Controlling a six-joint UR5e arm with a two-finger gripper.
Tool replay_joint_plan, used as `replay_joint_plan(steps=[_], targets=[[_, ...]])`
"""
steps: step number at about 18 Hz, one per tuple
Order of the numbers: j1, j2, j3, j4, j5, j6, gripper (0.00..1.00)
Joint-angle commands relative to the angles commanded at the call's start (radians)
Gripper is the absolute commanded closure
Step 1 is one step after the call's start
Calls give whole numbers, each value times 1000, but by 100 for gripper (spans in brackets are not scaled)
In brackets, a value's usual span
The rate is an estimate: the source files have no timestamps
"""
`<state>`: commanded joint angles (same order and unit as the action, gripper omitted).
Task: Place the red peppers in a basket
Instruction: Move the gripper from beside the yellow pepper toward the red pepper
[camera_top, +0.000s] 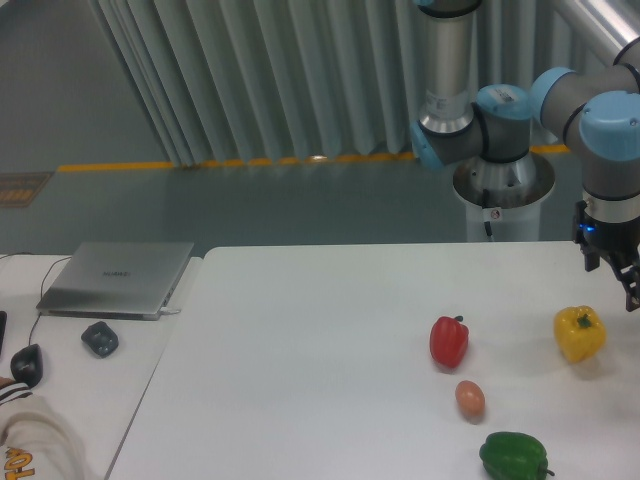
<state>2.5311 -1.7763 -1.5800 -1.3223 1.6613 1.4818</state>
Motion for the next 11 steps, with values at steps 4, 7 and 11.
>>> replay_joint_plan(steps=[4, 7, 11], targets=[[-6, 2, 3, 0, -23, 3, 0], [-18, 2, 5, 3, -34, 3, 0], [-46, 0, -14, 28, -32, -2, 0]])
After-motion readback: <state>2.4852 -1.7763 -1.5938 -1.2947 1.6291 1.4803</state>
